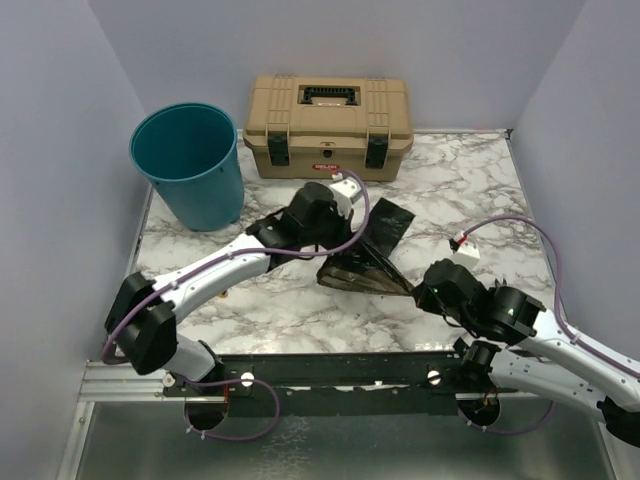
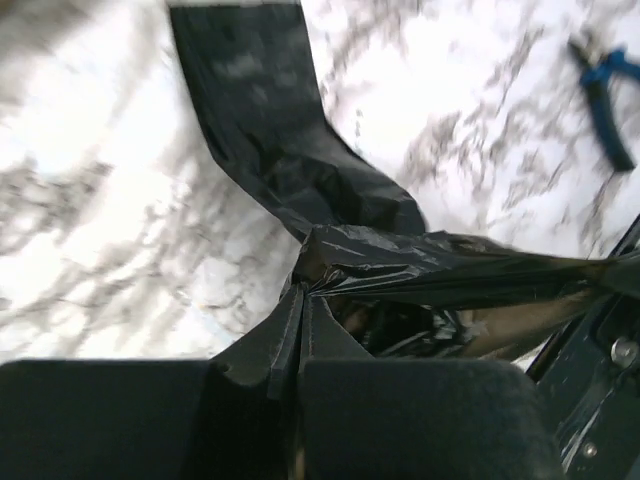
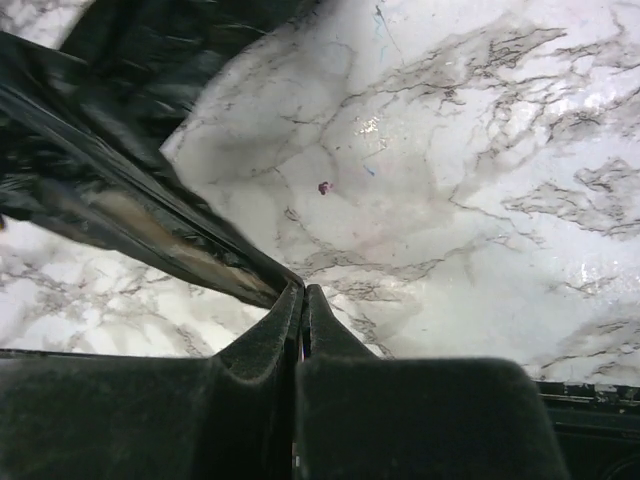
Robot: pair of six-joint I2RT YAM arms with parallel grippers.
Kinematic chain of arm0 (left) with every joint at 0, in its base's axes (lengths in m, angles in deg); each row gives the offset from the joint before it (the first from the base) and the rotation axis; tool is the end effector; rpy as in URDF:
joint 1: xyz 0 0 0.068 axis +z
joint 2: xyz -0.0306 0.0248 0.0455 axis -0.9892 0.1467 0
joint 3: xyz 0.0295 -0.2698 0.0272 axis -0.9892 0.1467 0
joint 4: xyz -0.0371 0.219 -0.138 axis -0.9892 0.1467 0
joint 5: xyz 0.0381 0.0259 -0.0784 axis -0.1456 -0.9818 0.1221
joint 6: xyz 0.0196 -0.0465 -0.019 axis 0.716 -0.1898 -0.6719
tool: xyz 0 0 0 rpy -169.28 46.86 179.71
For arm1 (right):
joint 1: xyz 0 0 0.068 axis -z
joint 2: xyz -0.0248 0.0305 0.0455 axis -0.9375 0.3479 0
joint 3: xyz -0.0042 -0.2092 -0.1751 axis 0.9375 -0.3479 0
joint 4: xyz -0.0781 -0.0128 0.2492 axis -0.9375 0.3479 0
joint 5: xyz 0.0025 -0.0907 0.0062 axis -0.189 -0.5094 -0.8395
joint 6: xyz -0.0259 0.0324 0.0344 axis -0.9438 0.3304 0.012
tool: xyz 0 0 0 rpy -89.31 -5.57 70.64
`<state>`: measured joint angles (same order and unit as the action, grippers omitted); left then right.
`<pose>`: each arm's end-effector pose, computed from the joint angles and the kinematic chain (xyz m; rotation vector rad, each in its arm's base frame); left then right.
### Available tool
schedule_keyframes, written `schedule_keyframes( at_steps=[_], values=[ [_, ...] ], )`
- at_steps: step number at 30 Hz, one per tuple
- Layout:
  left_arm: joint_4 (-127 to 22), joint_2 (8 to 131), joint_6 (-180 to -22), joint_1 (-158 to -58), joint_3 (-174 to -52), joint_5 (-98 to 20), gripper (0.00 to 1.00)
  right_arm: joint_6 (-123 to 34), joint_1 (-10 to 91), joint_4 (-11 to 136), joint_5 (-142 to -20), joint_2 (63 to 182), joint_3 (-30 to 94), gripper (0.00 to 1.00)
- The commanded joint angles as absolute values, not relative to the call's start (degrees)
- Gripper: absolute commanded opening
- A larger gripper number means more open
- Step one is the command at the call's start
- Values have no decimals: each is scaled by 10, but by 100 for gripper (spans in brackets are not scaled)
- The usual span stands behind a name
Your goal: Put the trash bags into the trash bin
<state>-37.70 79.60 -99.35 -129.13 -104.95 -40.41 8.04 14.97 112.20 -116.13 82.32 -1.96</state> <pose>0.2263 -0.2539 0.2813 0.7960 2.0995 -0.6927 0.0902 0.0989 0.2696 0.3106 2.3271 0.4171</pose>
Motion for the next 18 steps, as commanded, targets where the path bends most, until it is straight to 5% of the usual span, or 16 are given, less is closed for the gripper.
schedule_keyframes(
  at_steps=[1,9,13,18],
  values=[
    [-331,729,-981,-1266,-1080,-441,0,100,150,1130,-1196,806,-25,1],
    [-311,694,-1017,-1263,-1081,-468,0,97,150,1071,-1195,772,-14,7],
    [-314,692,-1049,-1262,-1088,-469,0,112,150,982,-1145,736,-59,53],
    [-326,699,-1107,-1262,-1088,-461,0,124,150,811,-1057,754,-127,72]
  ],
)
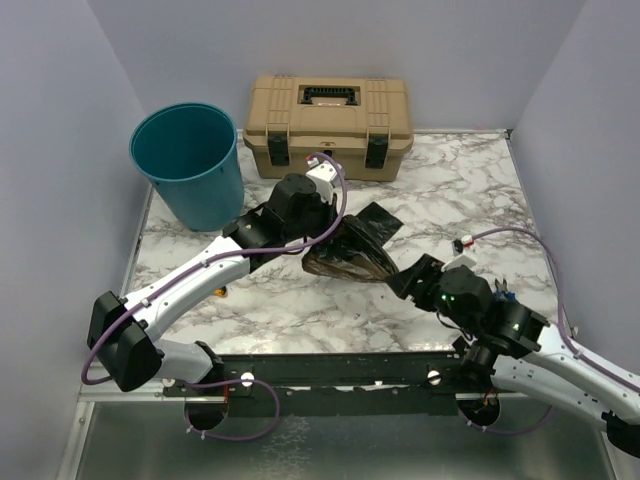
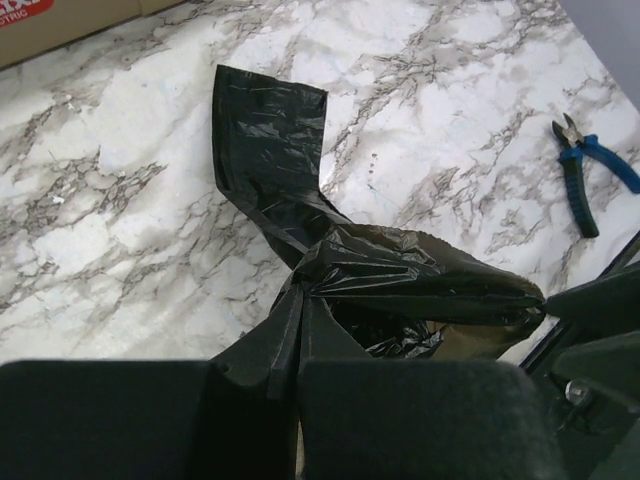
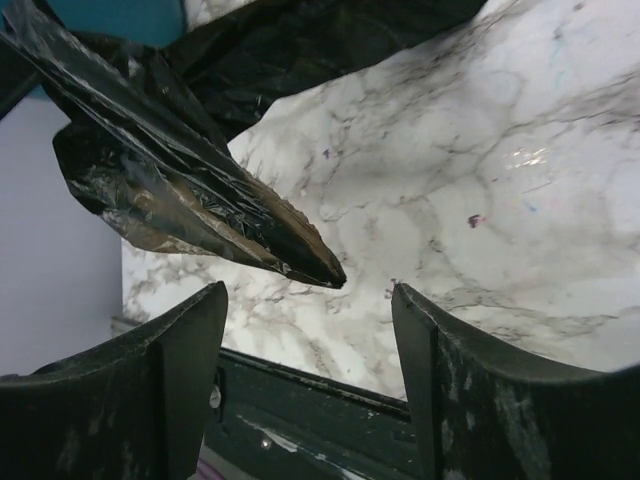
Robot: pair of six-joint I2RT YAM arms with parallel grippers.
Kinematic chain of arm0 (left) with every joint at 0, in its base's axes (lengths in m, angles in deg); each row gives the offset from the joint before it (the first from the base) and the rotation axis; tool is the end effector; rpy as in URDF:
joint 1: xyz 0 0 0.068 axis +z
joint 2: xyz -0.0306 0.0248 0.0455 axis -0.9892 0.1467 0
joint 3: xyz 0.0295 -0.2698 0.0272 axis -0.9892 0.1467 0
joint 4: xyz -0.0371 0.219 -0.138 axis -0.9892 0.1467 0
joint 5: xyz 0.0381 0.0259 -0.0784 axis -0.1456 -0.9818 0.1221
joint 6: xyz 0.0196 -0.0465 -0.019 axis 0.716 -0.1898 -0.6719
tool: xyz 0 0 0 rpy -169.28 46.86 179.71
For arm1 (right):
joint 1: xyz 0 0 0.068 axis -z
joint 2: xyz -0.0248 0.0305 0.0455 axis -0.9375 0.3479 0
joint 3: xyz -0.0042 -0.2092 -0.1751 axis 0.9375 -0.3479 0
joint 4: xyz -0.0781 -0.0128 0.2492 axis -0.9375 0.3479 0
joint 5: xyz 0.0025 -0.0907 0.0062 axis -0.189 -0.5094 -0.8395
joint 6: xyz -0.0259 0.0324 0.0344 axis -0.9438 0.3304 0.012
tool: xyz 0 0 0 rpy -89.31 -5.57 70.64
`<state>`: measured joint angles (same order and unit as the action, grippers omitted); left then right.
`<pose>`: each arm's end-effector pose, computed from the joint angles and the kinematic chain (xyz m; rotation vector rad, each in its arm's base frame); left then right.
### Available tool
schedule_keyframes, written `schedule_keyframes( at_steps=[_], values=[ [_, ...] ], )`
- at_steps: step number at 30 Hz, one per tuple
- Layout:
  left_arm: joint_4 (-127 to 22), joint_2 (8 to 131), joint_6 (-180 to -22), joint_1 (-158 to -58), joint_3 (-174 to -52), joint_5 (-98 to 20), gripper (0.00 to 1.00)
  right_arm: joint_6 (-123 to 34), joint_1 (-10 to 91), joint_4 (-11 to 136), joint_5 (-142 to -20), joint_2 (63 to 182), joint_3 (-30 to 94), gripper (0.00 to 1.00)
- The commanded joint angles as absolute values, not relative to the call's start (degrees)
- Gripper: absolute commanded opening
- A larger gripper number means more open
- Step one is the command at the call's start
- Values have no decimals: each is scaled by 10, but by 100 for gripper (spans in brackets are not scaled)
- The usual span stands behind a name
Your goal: Put the trash bags into the trash bin
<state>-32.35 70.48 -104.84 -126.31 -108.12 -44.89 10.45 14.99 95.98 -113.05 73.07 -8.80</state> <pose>0.2171 -0.2172 0.3400 0.5657 2.0378 -0.6874 0.0858 0.0955 0.2711 0.3984 2.1192 0.7932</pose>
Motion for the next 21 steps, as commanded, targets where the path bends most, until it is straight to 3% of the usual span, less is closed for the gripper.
schedule_keyframes(
  at_steps=[1,6,16,21],
  values=[
    [-328,699,-1124,-1263,-1087,-467,0,125,150,779,-1039,769,-136,73],
    [-354,693,-1218,-1263,-1073,-492,0,138,150,644,-1016,842,-165,77],
    [-445,653,-1378,-1272,-1004,-537,0,114,150,431,-1096,871,-204,77],
    [-485,645,-1404,-1273,-987,-526,0,116,150,451,-1121,892,-187,63]
  ],
)
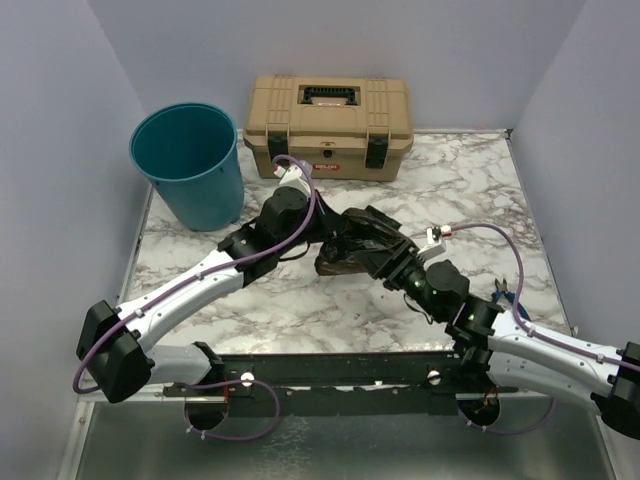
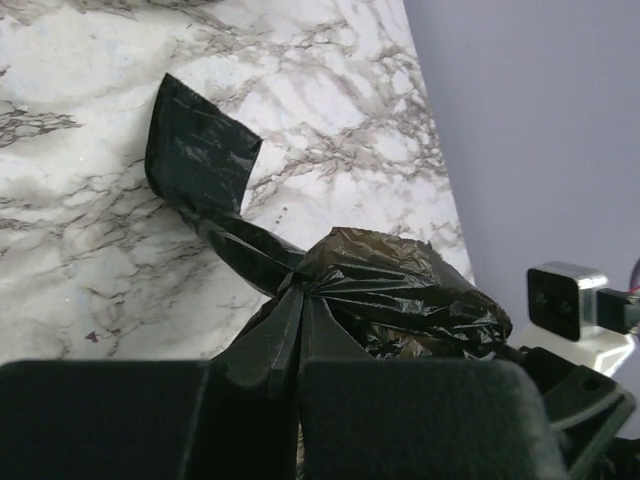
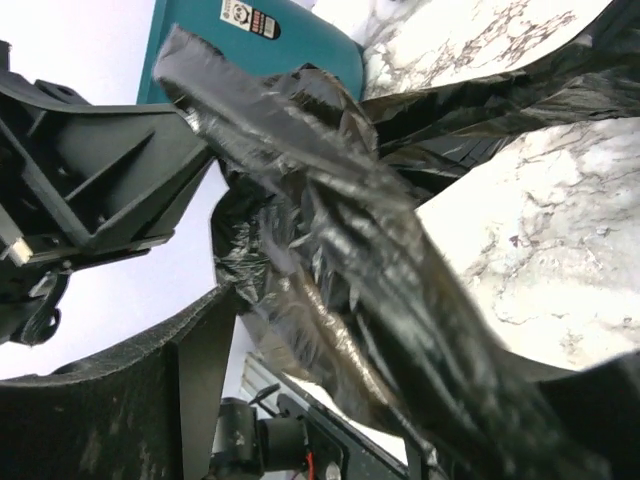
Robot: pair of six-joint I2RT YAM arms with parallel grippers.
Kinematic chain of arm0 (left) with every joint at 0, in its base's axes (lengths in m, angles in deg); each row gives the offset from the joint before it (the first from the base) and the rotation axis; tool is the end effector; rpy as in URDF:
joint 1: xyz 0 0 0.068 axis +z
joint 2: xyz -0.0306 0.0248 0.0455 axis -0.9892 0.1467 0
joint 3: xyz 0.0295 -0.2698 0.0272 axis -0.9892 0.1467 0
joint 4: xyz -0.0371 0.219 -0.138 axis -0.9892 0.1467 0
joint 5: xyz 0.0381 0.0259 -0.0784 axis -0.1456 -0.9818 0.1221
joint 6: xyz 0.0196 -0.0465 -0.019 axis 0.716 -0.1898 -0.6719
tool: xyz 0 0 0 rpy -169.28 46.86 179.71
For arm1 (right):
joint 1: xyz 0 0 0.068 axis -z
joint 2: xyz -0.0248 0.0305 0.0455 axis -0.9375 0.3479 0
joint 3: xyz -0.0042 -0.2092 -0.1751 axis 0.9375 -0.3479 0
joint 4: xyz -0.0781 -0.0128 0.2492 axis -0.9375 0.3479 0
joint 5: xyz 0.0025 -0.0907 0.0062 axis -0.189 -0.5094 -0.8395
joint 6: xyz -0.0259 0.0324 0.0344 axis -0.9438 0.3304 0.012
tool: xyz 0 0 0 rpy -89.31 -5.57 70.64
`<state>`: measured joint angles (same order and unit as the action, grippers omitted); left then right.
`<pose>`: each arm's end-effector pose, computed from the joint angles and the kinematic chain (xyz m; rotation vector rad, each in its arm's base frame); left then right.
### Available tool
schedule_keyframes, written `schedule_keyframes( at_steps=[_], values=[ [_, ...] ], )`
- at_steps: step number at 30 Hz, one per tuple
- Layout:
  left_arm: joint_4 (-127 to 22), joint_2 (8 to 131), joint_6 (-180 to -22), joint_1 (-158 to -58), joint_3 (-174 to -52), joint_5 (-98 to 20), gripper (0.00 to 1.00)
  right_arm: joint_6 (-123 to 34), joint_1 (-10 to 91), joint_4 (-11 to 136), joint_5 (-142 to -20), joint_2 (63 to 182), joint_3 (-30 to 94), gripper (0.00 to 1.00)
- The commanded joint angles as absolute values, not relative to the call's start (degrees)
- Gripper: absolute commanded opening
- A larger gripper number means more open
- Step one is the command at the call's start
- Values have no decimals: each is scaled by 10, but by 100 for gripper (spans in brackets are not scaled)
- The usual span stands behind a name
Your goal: Put the trash bags into the trash bin
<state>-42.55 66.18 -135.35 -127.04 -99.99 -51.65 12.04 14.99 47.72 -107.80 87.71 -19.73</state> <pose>0.2079 -0.2074 0.3290 -0.0581 2.0604 -0.9649 0.1213 0.1508 0.2515 0.4128 1.8236 1.2189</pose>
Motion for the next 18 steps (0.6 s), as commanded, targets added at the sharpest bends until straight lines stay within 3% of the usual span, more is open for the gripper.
schedule_keyframes(
  at_steps=[1,6,8,14,18],
  values=[
    [-489,646,-1408,-1274,-987,-519,0,124,150,452,-1127,892,-190,58],
    [-497,640,-1404,-1274,-985,-518,0,124,150,462,-1154,864,-205,17],
    [-494,632,-1384,-1274,-985,-524,0,103,150,500,-1172,843,-190,5],
    [-389,626,-1254,-1270,-1039,-586,0,100,150,859,-1279,829,-72,1],
    [-328,626,-1188,-1262,-1068,-629,0,113,150,976,-1285,818,-45,1]
  ],
)
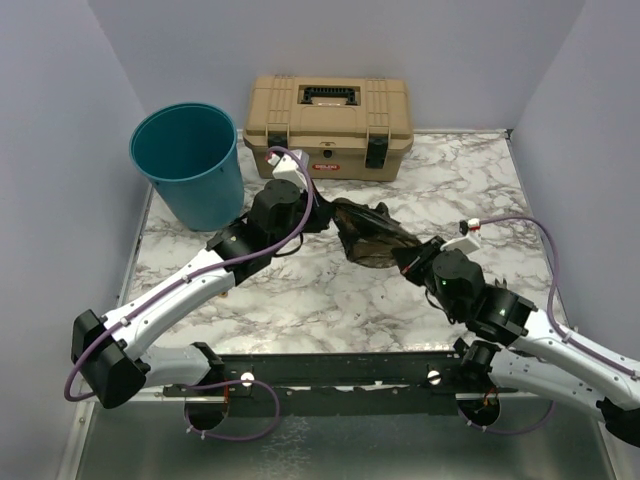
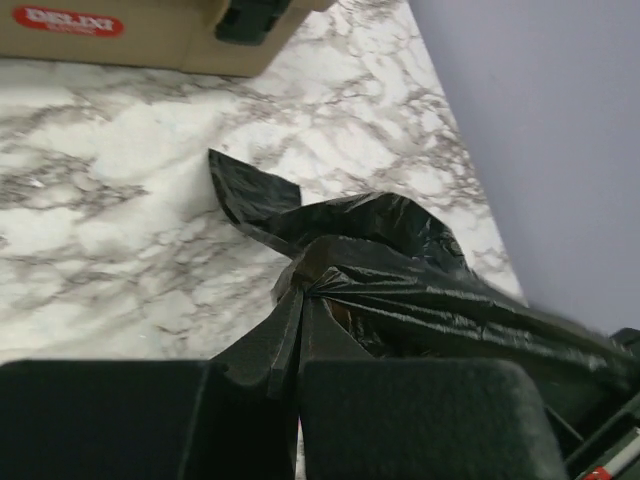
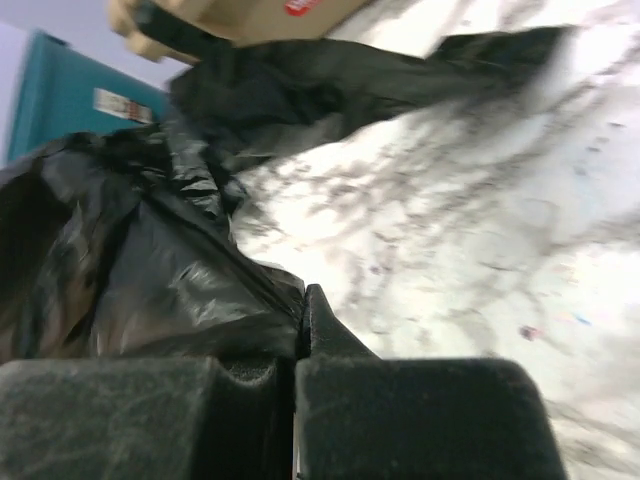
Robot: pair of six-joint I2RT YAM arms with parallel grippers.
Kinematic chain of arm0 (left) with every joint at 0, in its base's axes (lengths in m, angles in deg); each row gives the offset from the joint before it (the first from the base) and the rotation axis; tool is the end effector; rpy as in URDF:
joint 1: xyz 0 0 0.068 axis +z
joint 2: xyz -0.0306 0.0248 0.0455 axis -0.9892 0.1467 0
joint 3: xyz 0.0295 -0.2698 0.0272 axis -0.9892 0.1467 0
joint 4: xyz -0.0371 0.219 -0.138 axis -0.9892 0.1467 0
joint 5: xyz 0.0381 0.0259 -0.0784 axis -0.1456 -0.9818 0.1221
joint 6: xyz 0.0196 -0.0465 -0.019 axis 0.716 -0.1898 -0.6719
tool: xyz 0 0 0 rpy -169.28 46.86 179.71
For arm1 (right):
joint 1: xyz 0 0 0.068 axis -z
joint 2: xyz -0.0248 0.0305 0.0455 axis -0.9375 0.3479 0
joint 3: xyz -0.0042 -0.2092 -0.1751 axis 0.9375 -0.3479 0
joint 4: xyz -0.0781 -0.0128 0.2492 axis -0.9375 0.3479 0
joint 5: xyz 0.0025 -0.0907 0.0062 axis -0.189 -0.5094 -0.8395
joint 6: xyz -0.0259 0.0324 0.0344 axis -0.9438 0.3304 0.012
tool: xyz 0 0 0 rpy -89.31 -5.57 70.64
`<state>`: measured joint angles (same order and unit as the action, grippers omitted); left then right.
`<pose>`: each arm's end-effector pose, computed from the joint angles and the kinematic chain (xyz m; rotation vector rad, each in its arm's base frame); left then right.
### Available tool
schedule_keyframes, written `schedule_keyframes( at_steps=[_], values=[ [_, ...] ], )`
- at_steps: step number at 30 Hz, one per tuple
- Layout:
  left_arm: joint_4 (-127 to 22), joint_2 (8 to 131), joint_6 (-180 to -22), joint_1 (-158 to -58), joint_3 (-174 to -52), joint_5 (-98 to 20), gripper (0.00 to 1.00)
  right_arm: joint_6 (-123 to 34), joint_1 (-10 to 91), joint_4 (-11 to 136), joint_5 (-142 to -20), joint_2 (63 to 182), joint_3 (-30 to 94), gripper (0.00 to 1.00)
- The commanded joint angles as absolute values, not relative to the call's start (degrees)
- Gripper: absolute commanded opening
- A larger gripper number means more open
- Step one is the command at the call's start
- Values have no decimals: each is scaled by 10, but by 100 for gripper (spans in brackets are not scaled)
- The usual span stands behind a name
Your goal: Put the trash bags into the trash bin
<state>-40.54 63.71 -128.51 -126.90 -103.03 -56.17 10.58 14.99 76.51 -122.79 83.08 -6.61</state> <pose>0.2031 -0.1976 0.3559 -0.0011 1.9603 -0.8571 0.1142 0.1264 0.2952 0.5338 1.8581 0.8416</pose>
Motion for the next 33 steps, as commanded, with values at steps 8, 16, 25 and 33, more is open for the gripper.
schedule_keyframes(
  at_steps=[8,16,25,33],
  values=[
    [-269,625,-1129,-1255,-1087,-687,0,163,150,1083,-1311,741,-38,1],
    [-281,663,-1112,-1254,-1105,-535,0,39,150,1030,-1278,788,25,1],
    [-221,950,-1038,-1246,-1840,-370,0,-421,152,1005,-1320,1134,718,1],
    [-335,689,-1063,-1258,-1286,-437,0,-277,168,1089,-1248,1043,402,1]
  ],
)
